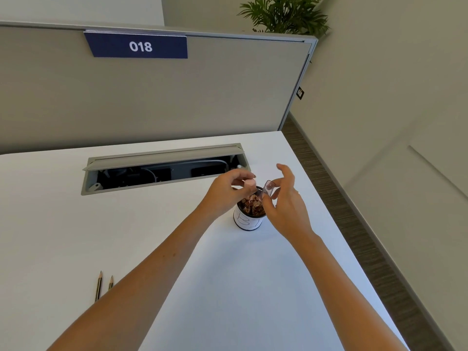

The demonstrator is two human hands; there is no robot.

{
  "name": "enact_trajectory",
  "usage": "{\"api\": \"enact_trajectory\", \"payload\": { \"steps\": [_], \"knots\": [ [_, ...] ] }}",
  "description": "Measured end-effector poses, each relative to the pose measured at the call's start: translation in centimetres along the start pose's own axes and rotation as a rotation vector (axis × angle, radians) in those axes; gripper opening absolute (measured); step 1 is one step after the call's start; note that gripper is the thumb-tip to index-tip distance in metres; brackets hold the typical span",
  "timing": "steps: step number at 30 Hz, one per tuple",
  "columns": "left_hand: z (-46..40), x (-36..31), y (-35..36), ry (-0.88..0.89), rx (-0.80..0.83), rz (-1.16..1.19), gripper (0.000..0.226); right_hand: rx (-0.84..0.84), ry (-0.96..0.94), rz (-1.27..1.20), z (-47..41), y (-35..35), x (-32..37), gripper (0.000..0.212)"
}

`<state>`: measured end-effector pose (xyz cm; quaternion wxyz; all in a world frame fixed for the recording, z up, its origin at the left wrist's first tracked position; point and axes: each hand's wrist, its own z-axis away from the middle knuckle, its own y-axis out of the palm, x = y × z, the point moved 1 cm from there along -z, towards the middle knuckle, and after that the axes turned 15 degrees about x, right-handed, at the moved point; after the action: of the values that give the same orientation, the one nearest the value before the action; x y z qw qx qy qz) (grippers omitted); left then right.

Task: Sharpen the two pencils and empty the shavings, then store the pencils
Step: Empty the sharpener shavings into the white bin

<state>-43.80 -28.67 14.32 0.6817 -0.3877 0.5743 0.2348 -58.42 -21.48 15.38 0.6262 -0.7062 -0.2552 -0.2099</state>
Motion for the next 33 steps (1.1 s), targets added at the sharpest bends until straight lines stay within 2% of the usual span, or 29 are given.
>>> {"api": "enact_trajectory", "payload": {
  "steps": [3,5,7,10,13,16,19,23,26,29,33],
  "knots": [
    [-0.6,-0.5,0.0,0.122,0.012,-0.205,0.032,0.049,-0.015,0.059,-0.7,-0.5,-0.3,0.059],
    [-0.9,-0.8,-0.1,0.180,0.023,-0.268,0.039,0.161,-0.041,0.166,-1.2,-0.9,-0.4,0.046],
    [-1.0,-0.9,-0.2,0.184,0.024,-0.281,0.041,0.220,-0.057,0.186,-1.5,-1.3,-0.5,0.042],
    [-1.1,-1.0,-0.2,0.166,0.016,-0.256,0.042,0.174,-0.039,0.102,-1.7,-1.7,-0.2,0.050],
    [-1.1,-0.9,-0.1,0.171,0.020,-0.248,0.039,0.205,-0.094,0.228,-1.5,-1.5,-0.2,0.044],
    [-0.9,-0.8,-0.1,0.154,0.013,-0.212,0.039,0.164,-0.010,0.135,-1.4,-1.4,-0.4,0.053],
    [-0.8,-0.8,0.1,0.166,0.023,-0.219,0.038,0.183,-0.052,0.241,-1.1,-1.3,-0.3,0.045],
    [-0.8,-0.8,0.3,0.165,0.023,-0.206,0.038,0.128,0.003,0.134,-1.0,-1.3,-0.1,0.051],
    [-0.8,-0.8,0.4,0.177,0.026,-0.226,0.035,0.181,-0.032,0.261,-0.8,-1.1,0.1,0.049],
    [-0.9,-0.8,0.3,0.164,0.016,-0.215,0.035,0.149,0.018,0.178,-0.7,-1.0,0.2,0.057],
    [-0.8,-0.7,0.4,0.148,0.053,-0.206,0.029,0.157,-0.025,0.212,-0.5,-0.8,-0.1,0.049]
  ]
}}
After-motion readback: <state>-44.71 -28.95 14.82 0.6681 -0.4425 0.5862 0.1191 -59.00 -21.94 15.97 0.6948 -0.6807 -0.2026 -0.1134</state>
